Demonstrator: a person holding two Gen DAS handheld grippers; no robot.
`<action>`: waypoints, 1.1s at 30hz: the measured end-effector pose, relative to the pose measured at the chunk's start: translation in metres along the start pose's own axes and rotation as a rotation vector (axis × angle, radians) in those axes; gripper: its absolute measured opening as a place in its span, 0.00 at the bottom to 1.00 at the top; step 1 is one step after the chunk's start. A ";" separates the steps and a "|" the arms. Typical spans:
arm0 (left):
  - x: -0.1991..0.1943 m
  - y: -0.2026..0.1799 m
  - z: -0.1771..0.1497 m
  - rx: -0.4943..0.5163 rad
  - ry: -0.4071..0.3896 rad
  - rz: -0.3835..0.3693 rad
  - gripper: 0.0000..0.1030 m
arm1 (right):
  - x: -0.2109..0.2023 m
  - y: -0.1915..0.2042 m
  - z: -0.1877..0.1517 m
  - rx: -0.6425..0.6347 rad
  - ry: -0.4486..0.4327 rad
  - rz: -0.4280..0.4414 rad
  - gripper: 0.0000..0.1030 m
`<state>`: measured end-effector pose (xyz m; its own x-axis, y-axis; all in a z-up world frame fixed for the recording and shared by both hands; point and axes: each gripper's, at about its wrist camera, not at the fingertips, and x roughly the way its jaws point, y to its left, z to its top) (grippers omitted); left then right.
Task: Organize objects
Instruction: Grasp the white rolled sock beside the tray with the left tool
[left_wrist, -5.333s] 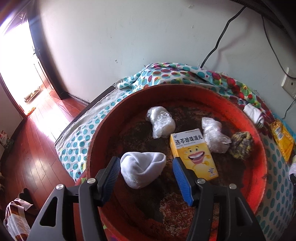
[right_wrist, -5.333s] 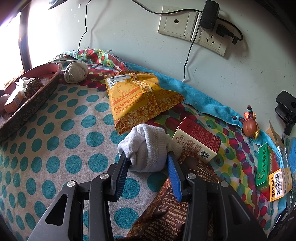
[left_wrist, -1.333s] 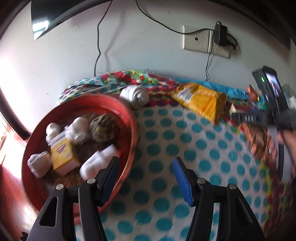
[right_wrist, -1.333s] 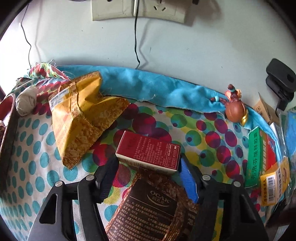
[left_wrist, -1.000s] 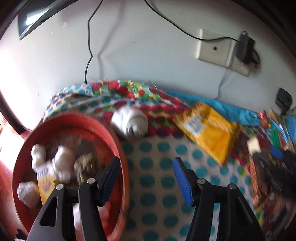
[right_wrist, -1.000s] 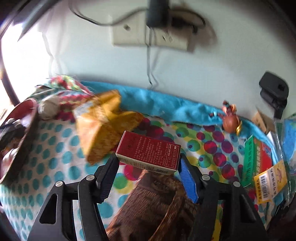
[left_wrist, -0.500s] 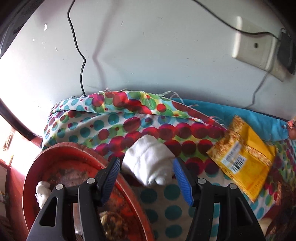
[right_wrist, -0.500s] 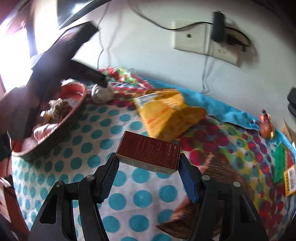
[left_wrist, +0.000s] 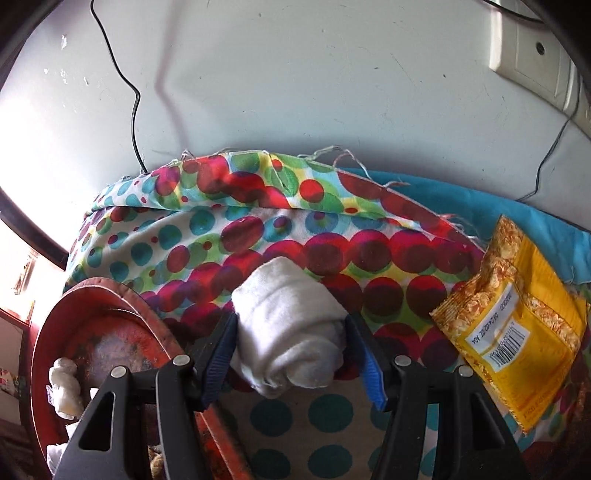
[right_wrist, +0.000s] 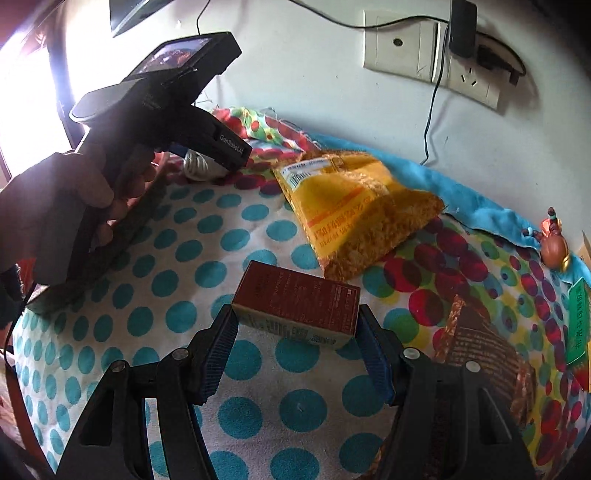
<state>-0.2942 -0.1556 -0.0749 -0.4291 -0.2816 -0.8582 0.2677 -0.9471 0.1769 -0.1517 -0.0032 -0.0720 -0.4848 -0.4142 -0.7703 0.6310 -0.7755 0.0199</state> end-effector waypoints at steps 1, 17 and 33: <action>-0.001 0.000 -0.001 -0.001 -0.006 0.005 0.59 | 0.002 0.002 0.000 -0.008 0.008 -0.007 0.60; -0.047 -0.013 -0.020 0.012 -0.100 -0.005 0.39 | 0.005 0.010 -0.002 -0.049 0.034 -0.039 0.60; -0.141 -0.021 -0.096 0.075 -0.198 -0.010 0.39 | 0.006 0.011 -0.003 -0.053 0.033 -0.040 0.60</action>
<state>-0.1565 -0.0810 -0.0045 -0.5948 -0.2898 -0.7498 0.2009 -0.9567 0.2105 -0.1457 -0.0134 -0.0786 -0.4903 -0.3671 -0.7904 0.6434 -0.7643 -0.0441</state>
